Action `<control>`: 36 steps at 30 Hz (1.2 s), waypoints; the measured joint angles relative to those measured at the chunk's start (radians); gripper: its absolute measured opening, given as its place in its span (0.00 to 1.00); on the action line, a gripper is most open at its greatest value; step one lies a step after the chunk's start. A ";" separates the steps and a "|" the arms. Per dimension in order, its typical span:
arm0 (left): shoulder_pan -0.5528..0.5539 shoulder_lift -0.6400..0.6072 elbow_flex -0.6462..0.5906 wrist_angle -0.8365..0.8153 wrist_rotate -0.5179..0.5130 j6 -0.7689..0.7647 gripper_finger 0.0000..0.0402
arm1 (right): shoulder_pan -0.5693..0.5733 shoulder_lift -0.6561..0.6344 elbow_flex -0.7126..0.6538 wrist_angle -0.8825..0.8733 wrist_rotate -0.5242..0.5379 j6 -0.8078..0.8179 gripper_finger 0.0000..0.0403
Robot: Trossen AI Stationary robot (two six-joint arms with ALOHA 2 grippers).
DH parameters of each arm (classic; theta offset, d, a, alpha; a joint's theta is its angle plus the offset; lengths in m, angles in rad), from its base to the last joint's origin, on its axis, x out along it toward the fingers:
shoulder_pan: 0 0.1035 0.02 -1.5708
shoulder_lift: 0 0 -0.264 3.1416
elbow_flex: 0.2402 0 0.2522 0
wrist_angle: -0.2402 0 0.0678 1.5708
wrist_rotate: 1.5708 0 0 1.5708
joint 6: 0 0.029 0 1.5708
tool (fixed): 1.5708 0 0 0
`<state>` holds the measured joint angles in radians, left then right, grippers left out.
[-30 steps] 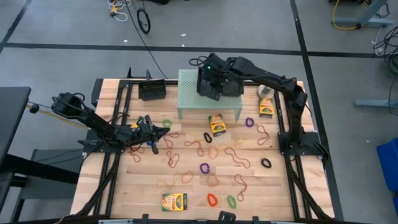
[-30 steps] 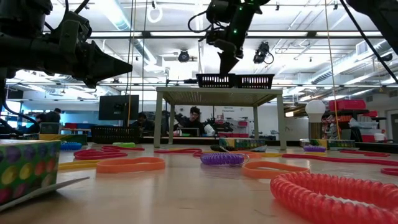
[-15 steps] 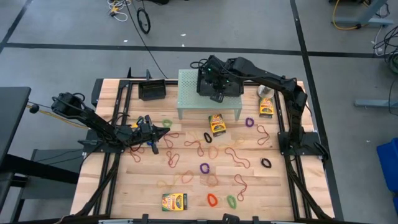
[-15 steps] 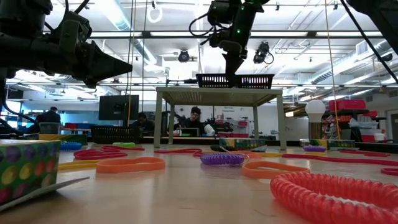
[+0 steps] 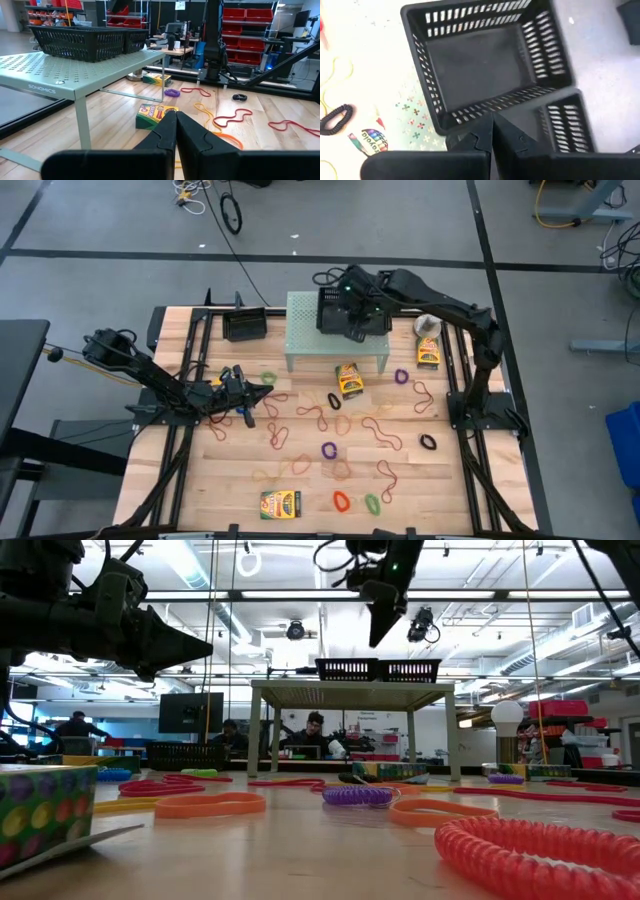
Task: Pick & Place Office Desk Supplies
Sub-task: Put the black bin on the shelf
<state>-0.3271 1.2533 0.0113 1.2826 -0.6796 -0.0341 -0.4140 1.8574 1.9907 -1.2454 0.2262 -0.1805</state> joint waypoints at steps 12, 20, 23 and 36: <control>0.000 0.000 0.000 0.000 0.000 0.000 0.03 | -0.014 -0.219 -0.313 0.243 -0.064 -0.023 0.01; 0.000 0.000 0.000 0.000 0.000 0.000 0.03 | 0.081 -0.528 -0.700 0.538 -0.085 0.049 0.02; 0.001 0.000 0.002 0.004 0.002 0.000 0.03 | 0.149 -0.614 -0.852 0.671 -0.088 0.088 0.02; 0.021 0.000 0.071 0.020 -0.018 -0.005 0.03 | 0.366 -0.693 -1.376 1.352 -0.092 0.205 0.02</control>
<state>-0.3064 1.2533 0.0823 1.3024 -0.6973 -0.0391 -0.0481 1.1641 0.6149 0.1062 0.1337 0.0247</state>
